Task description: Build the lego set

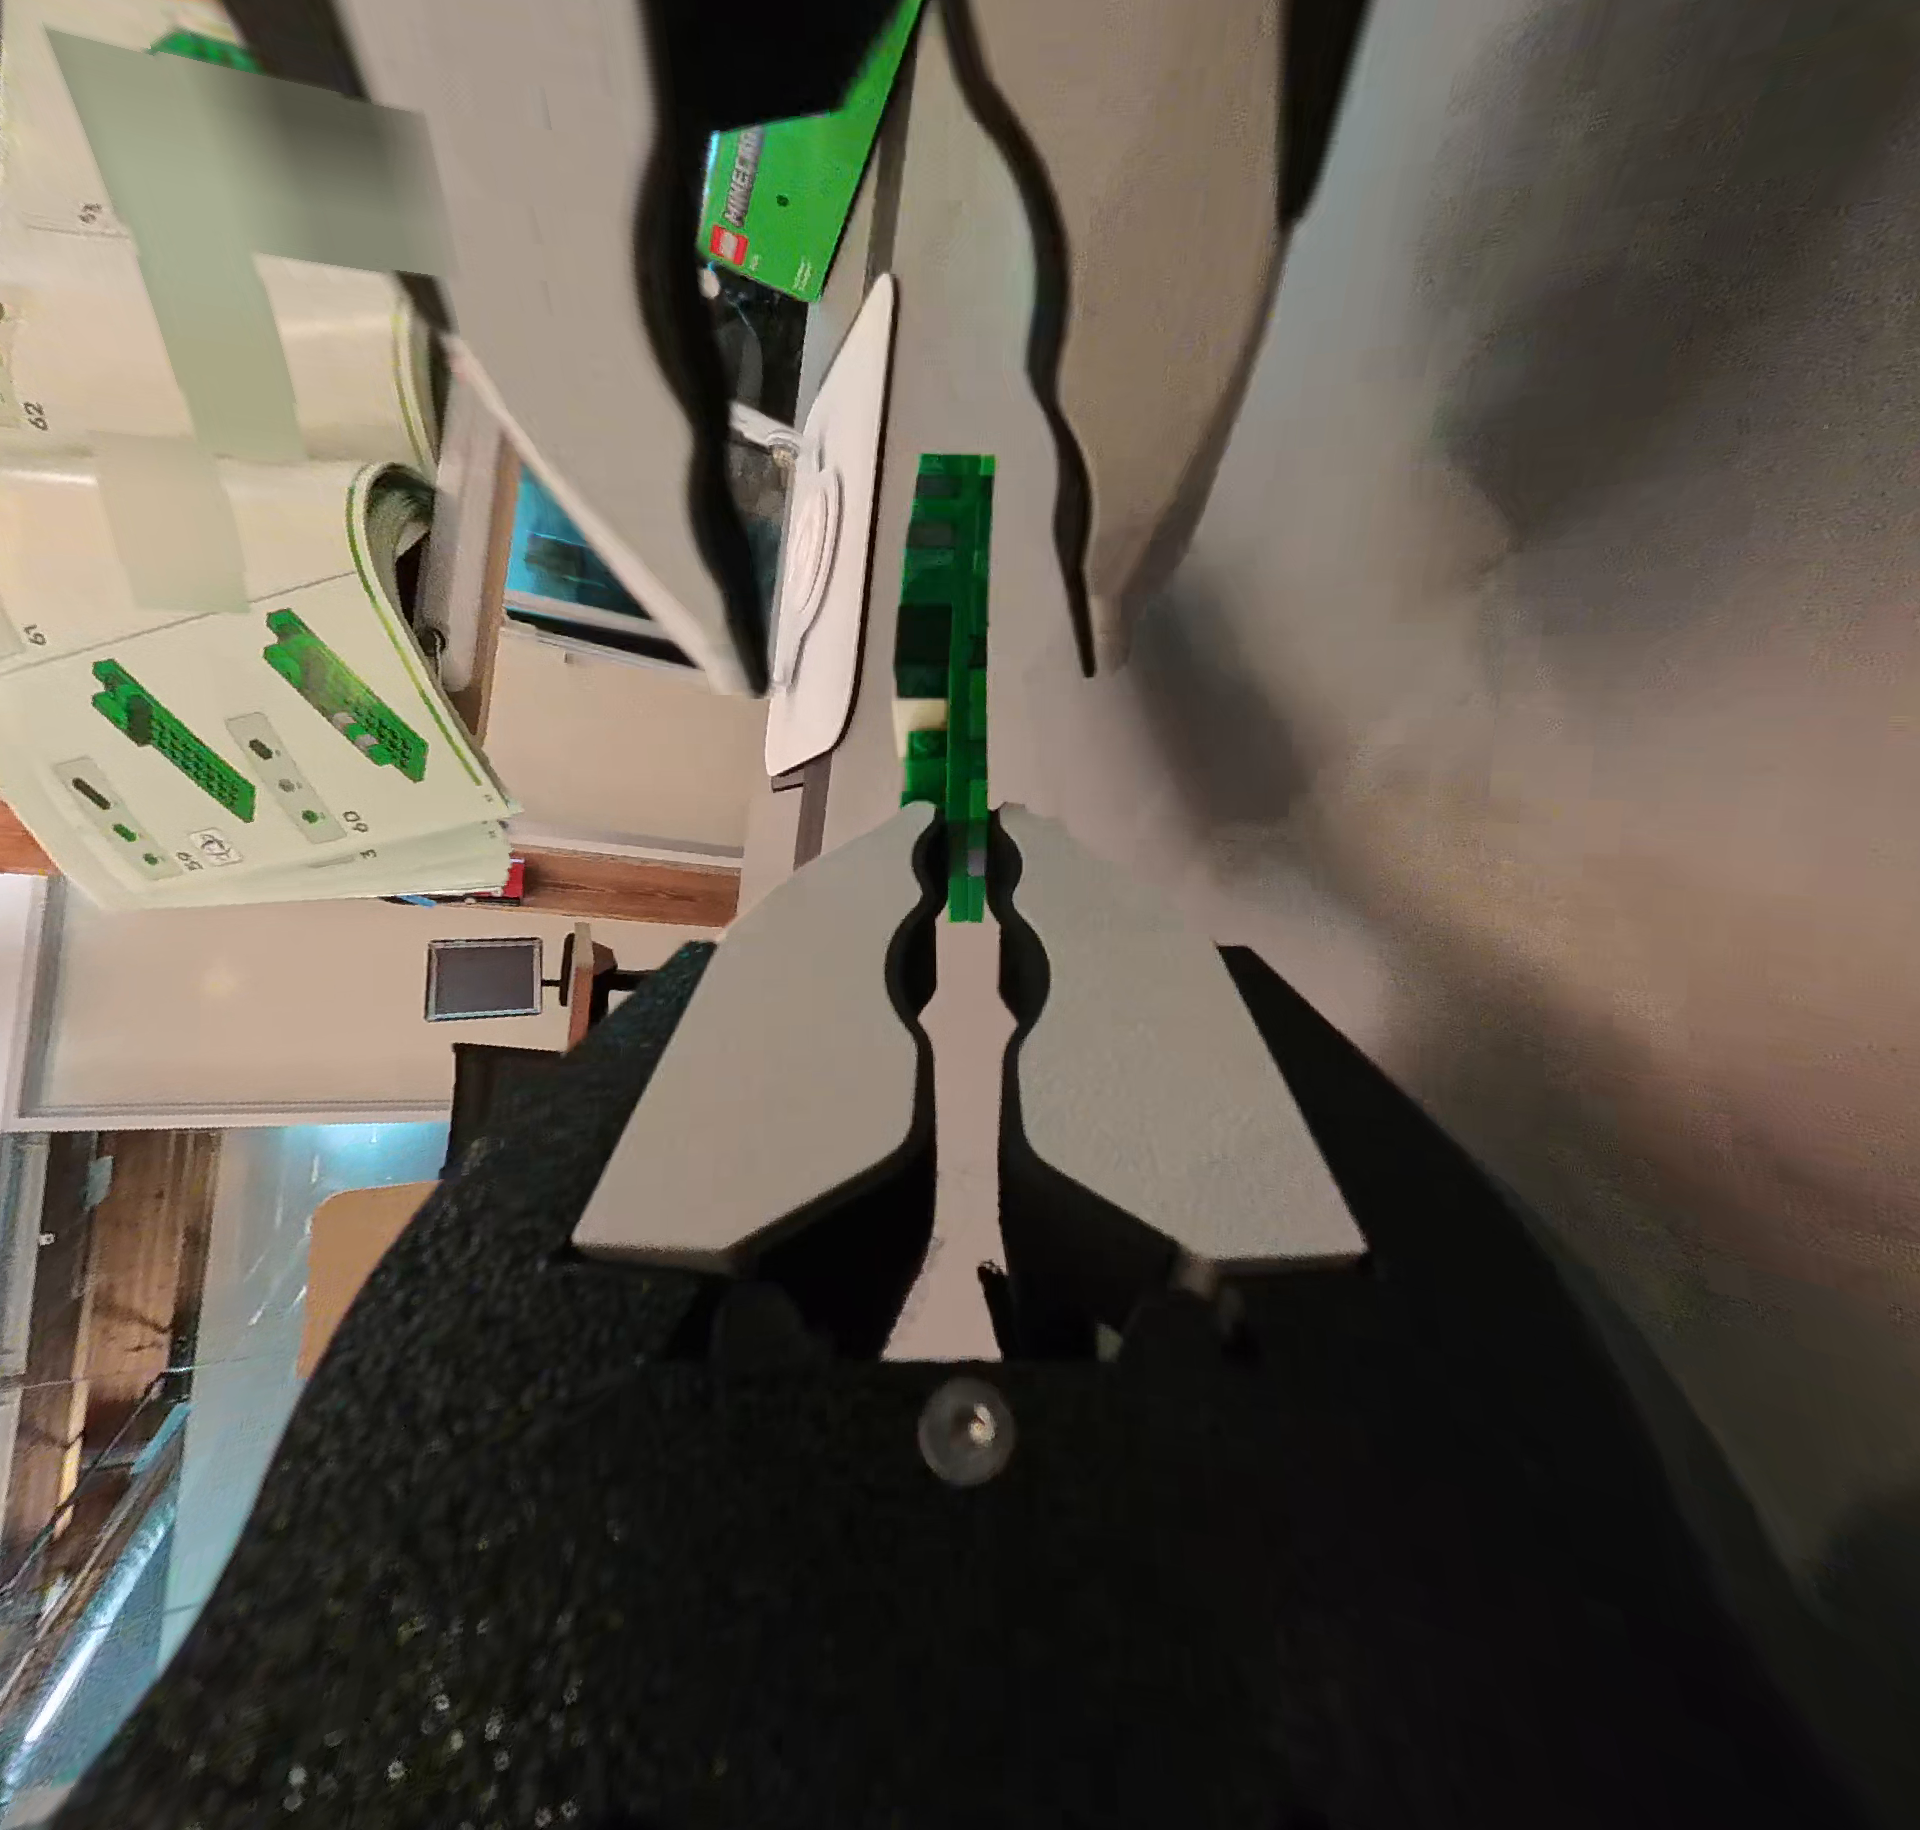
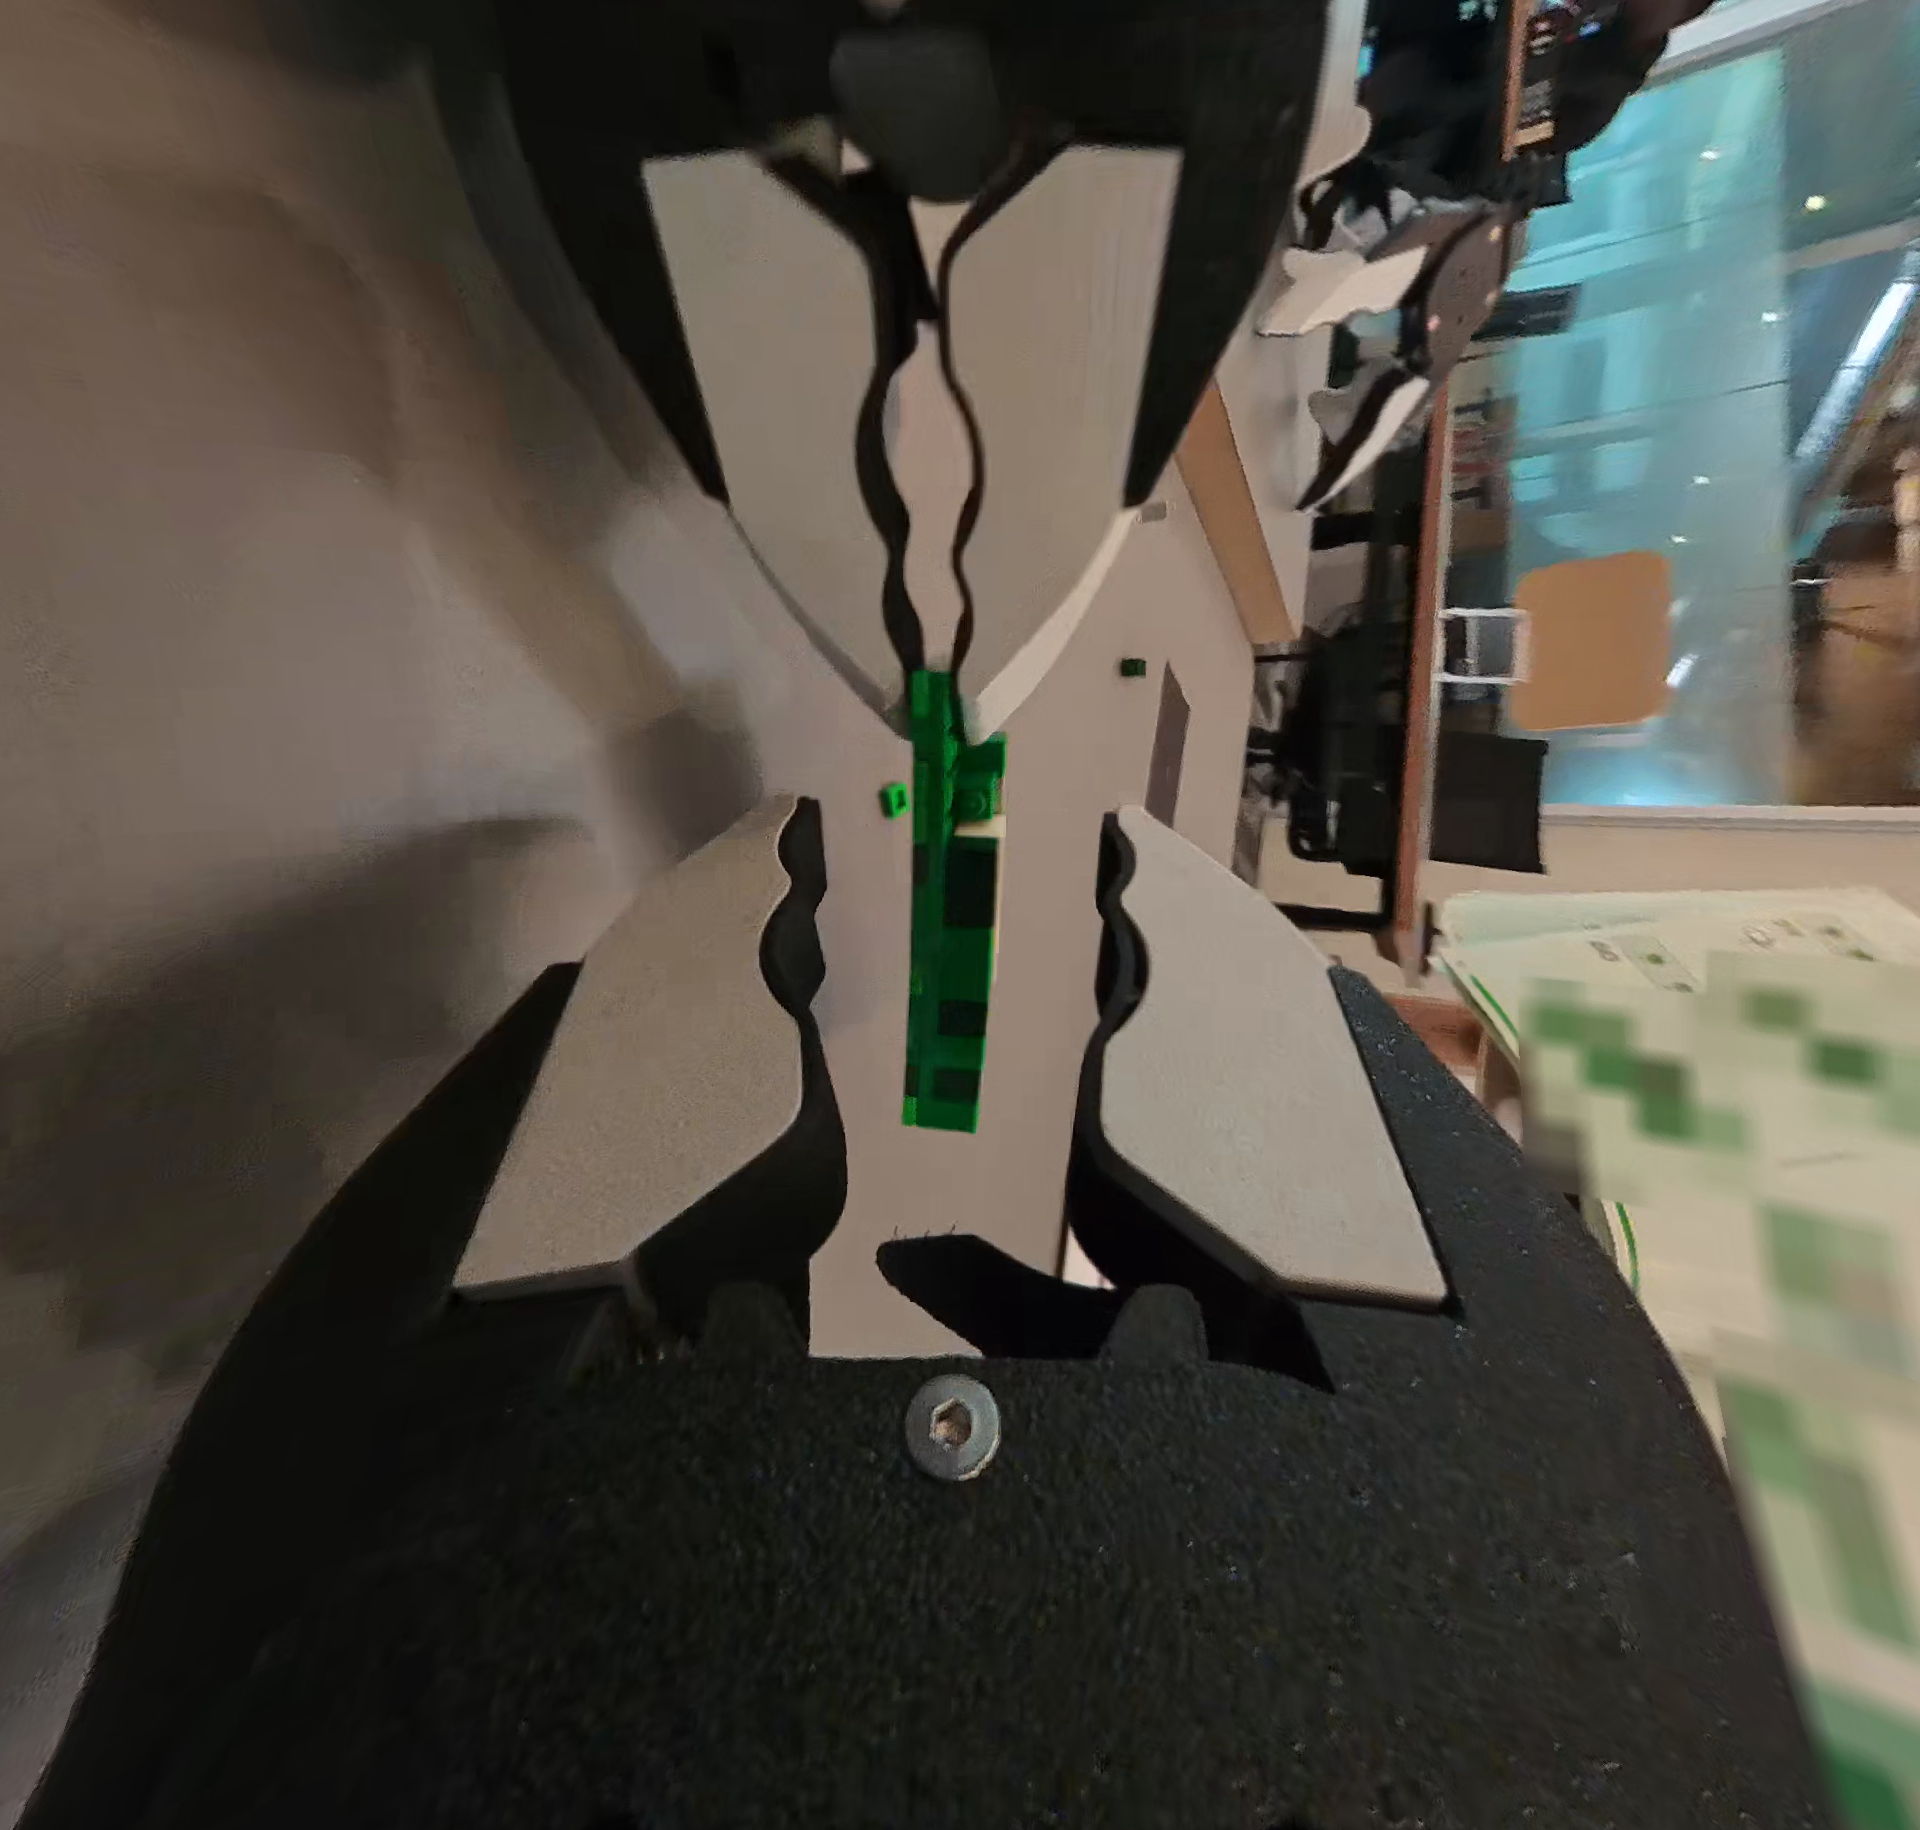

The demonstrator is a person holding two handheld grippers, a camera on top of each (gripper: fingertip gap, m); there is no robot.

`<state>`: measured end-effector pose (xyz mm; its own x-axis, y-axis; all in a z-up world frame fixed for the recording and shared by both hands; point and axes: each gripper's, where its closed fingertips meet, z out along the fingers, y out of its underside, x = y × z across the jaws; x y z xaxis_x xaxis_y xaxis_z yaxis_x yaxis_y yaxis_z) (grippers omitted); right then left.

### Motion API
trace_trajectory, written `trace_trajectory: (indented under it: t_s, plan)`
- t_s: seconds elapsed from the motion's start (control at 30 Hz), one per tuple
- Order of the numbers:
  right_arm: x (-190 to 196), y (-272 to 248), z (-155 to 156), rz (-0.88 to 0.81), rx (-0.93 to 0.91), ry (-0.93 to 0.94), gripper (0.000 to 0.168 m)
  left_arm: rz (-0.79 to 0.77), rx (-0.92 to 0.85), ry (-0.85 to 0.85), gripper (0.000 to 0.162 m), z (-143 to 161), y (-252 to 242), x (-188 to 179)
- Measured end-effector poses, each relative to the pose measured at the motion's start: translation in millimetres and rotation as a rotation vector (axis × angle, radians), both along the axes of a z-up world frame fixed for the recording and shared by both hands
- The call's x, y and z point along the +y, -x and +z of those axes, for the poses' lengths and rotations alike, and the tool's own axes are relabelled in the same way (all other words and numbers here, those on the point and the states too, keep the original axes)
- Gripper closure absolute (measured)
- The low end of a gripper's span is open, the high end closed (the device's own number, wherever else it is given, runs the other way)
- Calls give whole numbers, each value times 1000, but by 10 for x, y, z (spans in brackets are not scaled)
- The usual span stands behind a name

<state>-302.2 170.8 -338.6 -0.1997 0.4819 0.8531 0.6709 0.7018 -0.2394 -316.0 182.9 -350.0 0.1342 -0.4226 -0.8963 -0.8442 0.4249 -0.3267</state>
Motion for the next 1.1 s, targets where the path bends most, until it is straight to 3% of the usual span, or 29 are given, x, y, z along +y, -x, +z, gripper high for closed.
trace_trajectory:
  t_s: [0.03,0.3,0.5,0.63,0.73,0.77,0.83,0.9,1.0,1.1]
  plan:
    - [11,-9,-48,-5,-2,-7,119,0,-3,5,156,0,1,0]
    - [-49,-14,-137,19,-8,128,121,0,37,-20,156,-22,17,8]
    - [-178,-70,105,56,136,250,124,43,211,-371,157,221,68,17]
    - [-205,-142,283,48,236,334,125,22,272,-427,157,218,19,-10]
    - [-214,-182,329,32,255,361,126,115,187,-311,156,193,160,106]
    - [-224,-190,336,31,256,369,126,118,187,-359,156,271,154,85]
    - [-228,-202,357,25,268,375,127,24,223,-399,157,250,-24,-42]
    - [-220,-211,340,13,266,397,128,37,331,-362,157,71,-6,27]
    - [-201,-236,197,-22,203,444,129,33,284,-363,157,135,12,14]
    - [-241,-273,-21,-48,88,516,129,12,333,-312,156,2,-1,14]
